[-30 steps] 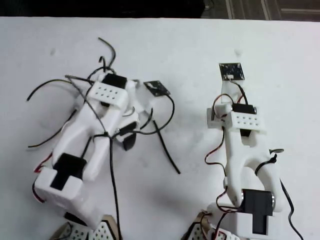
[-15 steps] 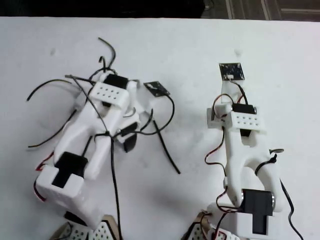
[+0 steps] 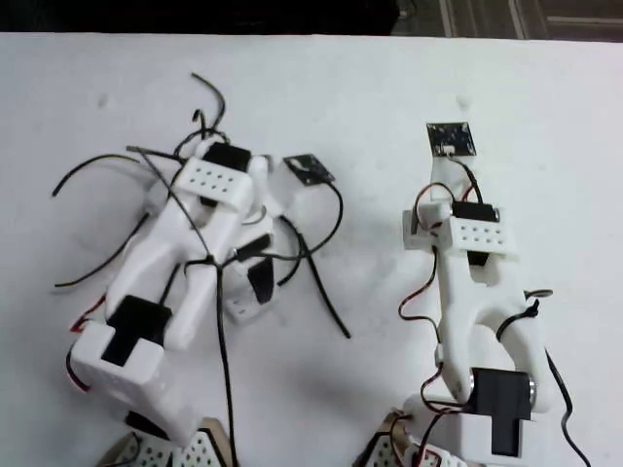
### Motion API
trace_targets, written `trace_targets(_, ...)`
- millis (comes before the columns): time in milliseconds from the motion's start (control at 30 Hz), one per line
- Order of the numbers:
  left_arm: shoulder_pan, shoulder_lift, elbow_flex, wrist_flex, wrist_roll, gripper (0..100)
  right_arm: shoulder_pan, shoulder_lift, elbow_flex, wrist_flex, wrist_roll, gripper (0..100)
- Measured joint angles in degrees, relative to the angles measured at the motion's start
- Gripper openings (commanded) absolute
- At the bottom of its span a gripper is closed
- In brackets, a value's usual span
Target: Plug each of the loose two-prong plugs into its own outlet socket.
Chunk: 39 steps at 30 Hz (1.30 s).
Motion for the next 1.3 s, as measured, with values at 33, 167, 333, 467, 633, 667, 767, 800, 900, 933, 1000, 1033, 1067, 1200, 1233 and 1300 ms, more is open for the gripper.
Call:
trace_targets(33,-0.1,0.0,-0.9,0.3,0.0,30,0.0,0.0,0.0,0.0,0.0,24.8)
trace_targets(167,-2.1,-1.1,-5.5,4.3,0.0,25,0.0,0.0,0.0,0.0,0.0,24.8)
trace_targets(333,-6.2,-11.0,-7.4,6.7,0.0,16,-0.4,0.0,0.0,0.4,0.0,24.8)
trace_targets(467,-9.1,-20.0,-6.0,6.9,0.0,7,-3.3,-1.6,0.0,4.3,0.0,24.8)
trace_targets(633,-13.1,-28.0,2.5,4.4,5.6,4,-10.4,-3.5,0.4,7.4,0.0,24.8)
trace_targets(667,-13.9,-29.6,4.6,3.7,7.1,4,-12.0,-3.5,0.7,7.4,0.0,24.8)
trace_targets(767,-17.4,-35.5,11.5,1.1,9.9,4,-17.0,-3.5,1.3,7.4,0.5,24.8)
trace_targets(800,-18.8,-37.7,14.1,-0.2,11.3,5,-18.5,-3.5,1.3,7.4,1.6,24.8)
trace_targets(900,-23.0,-45.2,22.9,-5.2,14.9,5,-23.2,-3.6,2.6,7.4,2.9,24.8)
trace_targets(933,-23.9,-47.9,26.1,-6.9,15.7,5,-24.5,-3.6,3.1,7.4,3.2,24.8)
trace_targets(1000,-24.8,-53.5,33.2,-10.9,16.9,5,-27.5,-3.6,4.1,7.4,3.3,24.7)
trace_targets(1033,-25.3,-56.5,36.7,-12.7,17.4,5,-29.0,-3.6,4.6,7.4,3.3,24.7)
trace_targets(1067,-26.0,-59.5,40.4,-14.2,17.9,5,-30.4,-3.6,5.2,7.4,3.4,24.7)
trace_targets(1200,-27.6,-70.4,53.5,-19.0,18.8,5,-33.1,-3.5,8.1,4.1,3.5,24.7)
trace_targets(1233,-27.7,-72.7,56.3,-19.7,18.8,5,-33.1,-2.9,8.5,2.9,3.5,24.7)
trace_targets(1300,-27.9,-76.6,59.9,-20.0,18.8,5,-33.1,-0.3,8.5,1.5,3.5,24.6)
